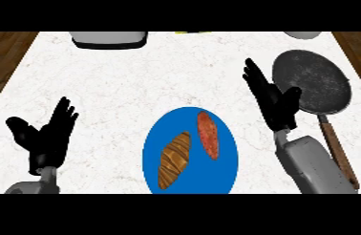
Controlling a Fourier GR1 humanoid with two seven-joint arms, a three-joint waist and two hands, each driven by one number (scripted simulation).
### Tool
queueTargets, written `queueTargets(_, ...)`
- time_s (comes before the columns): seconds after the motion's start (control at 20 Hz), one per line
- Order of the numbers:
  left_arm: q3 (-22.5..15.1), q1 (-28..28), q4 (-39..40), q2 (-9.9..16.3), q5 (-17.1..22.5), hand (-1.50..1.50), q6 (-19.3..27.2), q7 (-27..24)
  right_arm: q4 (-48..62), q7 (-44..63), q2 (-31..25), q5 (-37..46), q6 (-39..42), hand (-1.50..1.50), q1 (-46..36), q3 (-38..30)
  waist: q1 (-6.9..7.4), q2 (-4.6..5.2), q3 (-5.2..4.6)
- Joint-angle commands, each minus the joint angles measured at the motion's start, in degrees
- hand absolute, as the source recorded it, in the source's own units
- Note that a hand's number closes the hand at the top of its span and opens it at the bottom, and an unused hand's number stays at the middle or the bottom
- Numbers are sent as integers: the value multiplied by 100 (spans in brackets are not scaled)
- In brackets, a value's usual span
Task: Pick the croissant from the plate and place it in the pan
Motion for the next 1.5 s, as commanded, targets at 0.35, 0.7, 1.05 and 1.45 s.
queueTargets(0.35,-164,-539,-705,256,-191,0,-354,-36,-1234,534,173,1949,-1954,150,162,722,-246,-98,4)
queueTargets(0.7,58,-502,-764,372,-123,0,-337,40,-3055,982,-916,3780,-2554,-150,2066,1738,-416,-96,4)
queueTargets(1.05,-34,-672,-959,339,-204,0,-361,247,-4864,3014,-1721,5427,-1488,-150,2094,2055,-118,-16,11)
queueTargets(1.45,-285,-609,-871,109,-336,0,-525,7,-4210,4982,-1202,5335,1020,-150,137,2134,144,47,10)
